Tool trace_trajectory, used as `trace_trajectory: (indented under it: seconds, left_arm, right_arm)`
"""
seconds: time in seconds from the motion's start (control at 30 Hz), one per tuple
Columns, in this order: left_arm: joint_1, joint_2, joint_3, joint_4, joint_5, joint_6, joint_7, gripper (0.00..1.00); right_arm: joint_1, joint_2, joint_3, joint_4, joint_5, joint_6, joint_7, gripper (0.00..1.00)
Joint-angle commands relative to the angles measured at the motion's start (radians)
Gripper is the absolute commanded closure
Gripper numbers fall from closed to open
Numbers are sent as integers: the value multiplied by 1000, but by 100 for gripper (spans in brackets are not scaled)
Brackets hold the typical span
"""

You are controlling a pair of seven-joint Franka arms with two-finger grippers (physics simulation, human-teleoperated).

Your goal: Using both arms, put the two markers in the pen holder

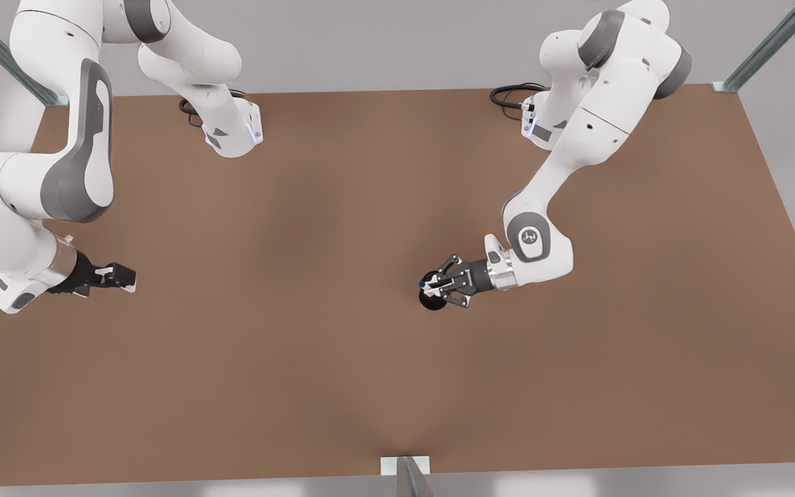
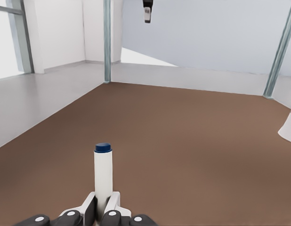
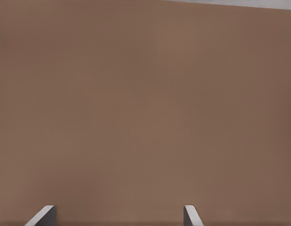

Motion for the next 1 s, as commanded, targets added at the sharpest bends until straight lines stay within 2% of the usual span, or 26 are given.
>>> trace_trajectory:
  seconds: [0.0, 0.1, 0.13, 0.2, 0.27, 0.33, 0.47, 0.5, 0.53, 0.57, 0.6, 0.63, 0.73, 0.8, 0.83, 0.9, 0.93, 0.97]
  left_arm:
    - [0, 3, 0, 0, 4, -10, 102, 77]
    - [1, 11, 0, 0, 4, -10, 114, 77]
    - [4, 13, 0, -1, 4, -10, 113, 72]
    - [4, 17, 0, -1, 4, -10, 124, 33]
    - [4, 17, 0, -1, 4, -10, 127, 33]
    - [4, 17, 0, -1, 4, -11, 128, 23]
    - [6, 17, 0, -1, 4, -11, 127, 23]
    - [8, 17, -2, -1, 4, -13, 124, 16]
    - [14, 3, -2, -1, 5, -20, 67, 0]
    - [29, -10, -2, 9, 18, -40, -110, 0]
    - [24, -24, 9, 73, 227, -36, -473, 0]
    - [58, -23, 14, 150, 520, -89, -886, 0]
    - [236, -20, 32, 368, 1049, -511, -1718, 0]
    - [247, -50, 30, 517, 1495, -747, -2048, 0]
    - [239, -70, 27, 561, 1653, -824, -2275, 0]
    - [247, -184, 67, 562, 1688, -830, -2423, 0]
    - [215, -247, 162, 552, 1674, -824, -2426, 0]
    - [97, -319, 314, 522, 1616, -824, -2426, 0]
  right_arm:
    - [0, -1, 0, 1, 1, 0, -3, 0]
    - [0, -1, 0, 1, 1, 0, -3, 0]
    - [0, 0, 0, 1, 1, 0, -3, 0]
    - [0, 5, 0, 1, 1, 0, -3, 0]
    - [0, 5, 0, 1, 1, 0, -3, 0]
    - [0, 5, 0, 1, 1, 0, -3, 0]
    - [1, 5, 0, 1, 1, 0, -3, 0]
    - [1, 5, 0, 1, 1, 0, -3, 0]
    - [1, 5, 0, 1, 1, 0, -3, 0]
    - [1, 5, 0, 1, 2, 0, -3, 0]
    - [1, 5, 0, 1, 1, 0, -3, 0]
    - [0, 5, 0, 1, 1, 0, -3, 0]
    - [0, 7, 0, 1, 1, 0, -3, 0]
    - [0, 7, 0, 1, 1, 1, -3, 0]
    - [0, 7, 0, 1, 1, 0, -3, 0]
    - [0, 7, 0, 1, 1, 1, -3, 0]
    - [0, 7, 0, 1, 1, 1, -3, 0]
    - [0, 7, 0, 1, 1, 1, -3, 0]
